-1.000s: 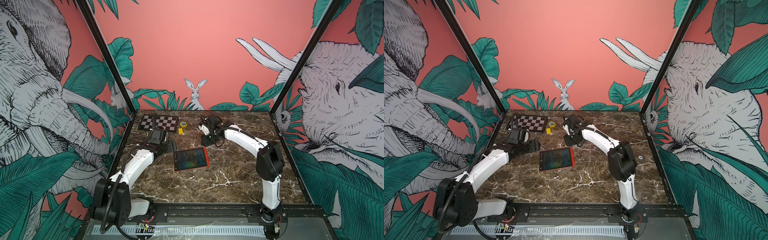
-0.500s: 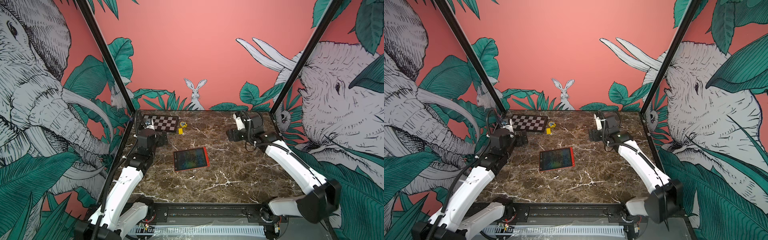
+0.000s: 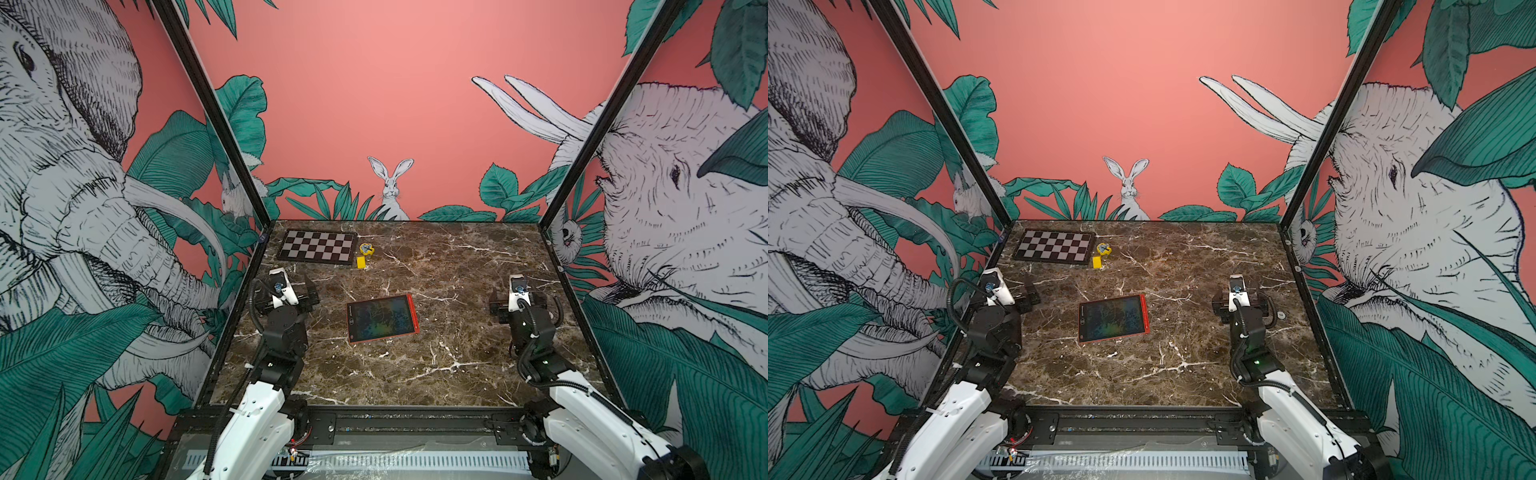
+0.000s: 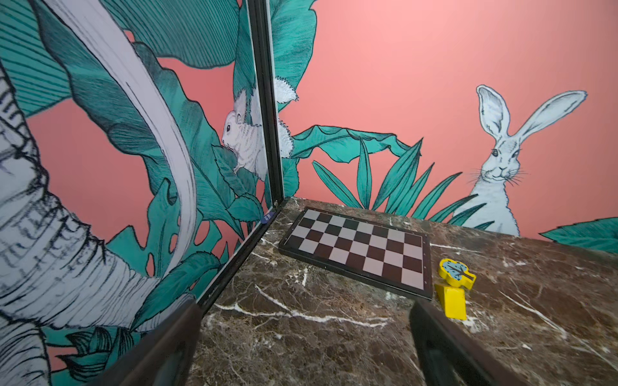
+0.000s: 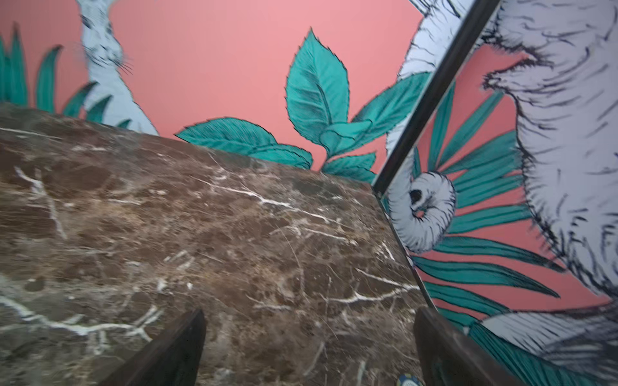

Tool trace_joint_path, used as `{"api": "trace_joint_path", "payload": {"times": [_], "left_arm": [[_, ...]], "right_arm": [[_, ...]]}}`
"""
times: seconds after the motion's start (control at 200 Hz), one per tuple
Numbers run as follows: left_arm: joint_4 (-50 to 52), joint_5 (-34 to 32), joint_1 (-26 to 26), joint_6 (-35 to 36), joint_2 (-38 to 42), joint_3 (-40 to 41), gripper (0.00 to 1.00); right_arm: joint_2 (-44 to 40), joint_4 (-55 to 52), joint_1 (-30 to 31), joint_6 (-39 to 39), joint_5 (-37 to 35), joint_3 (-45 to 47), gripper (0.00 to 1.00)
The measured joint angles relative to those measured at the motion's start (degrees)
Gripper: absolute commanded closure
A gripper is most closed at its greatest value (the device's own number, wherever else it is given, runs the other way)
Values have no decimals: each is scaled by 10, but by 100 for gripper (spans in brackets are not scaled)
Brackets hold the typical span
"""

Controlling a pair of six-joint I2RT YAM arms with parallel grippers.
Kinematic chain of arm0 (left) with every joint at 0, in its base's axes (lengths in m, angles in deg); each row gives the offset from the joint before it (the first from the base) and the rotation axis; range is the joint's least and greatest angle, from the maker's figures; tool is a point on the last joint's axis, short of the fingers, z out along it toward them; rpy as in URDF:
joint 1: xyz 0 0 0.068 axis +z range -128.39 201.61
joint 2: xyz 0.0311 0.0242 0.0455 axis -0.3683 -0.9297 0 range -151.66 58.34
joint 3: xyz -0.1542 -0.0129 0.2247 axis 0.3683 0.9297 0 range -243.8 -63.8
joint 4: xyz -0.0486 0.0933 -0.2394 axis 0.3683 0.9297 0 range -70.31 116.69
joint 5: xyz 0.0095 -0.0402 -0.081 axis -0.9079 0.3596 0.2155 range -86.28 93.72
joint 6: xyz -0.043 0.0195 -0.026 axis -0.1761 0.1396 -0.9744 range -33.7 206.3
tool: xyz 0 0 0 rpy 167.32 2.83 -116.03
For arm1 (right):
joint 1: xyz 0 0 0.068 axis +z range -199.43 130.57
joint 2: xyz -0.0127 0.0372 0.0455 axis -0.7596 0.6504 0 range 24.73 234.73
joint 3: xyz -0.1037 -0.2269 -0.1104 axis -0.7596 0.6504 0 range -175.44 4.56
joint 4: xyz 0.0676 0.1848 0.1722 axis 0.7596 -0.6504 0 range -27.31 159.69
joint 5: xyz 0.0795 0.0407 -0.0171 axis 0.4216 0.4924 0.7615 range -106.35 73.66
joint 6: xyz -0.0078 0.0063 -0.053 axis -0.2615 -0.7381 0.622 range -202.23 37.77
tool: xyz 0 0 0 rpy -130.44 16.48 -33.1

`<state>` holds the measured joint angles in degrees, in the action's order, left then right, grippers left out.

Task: Place the stylus back onto the writing tablet
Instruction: Reset both arms

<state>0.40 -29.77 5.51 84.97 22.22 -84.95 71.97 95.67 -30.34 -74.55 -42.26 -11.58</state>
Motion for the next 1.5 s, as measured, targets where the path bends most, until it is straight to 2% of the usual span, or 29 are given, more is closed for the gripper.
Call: {"api": "trace_joint_path", "payload": {"times": [0.12,0.28,0.41,0.58,0.82,0.92,1.125,1.395,1.5], "left_arm": [[-23,-11,0,5,-12,9,0],[-26,-18,0,4,-30,29,1],[-26,-25,0,4,-38,42,1],[-34,-37,0,4,-52,56,1],[-75,-48,0,3,-99,84,1],[-101,-52,0,3,-142,100,2],[-173,-57,0,7,-255,111,4],[-282,-13,0,91,-404,64,2],[-359,11,5,114,-465,54,1]], "right_arm": [[64,49,-16,-6,-39,2,1],[200,126,-33,-12,-67,2,1],[314,183,-39,1,-67,-5,1],[390,232,-54,3,-40,-40,1],[397,280,-118,-32,44,-33,1],[410,275,-143,-58,53,-30,1],[412,268,-145,-77,56,-42,1],[412,269,-145,-83,56,-42,1],[412,269,-145,-85,55,-42,1]]}}
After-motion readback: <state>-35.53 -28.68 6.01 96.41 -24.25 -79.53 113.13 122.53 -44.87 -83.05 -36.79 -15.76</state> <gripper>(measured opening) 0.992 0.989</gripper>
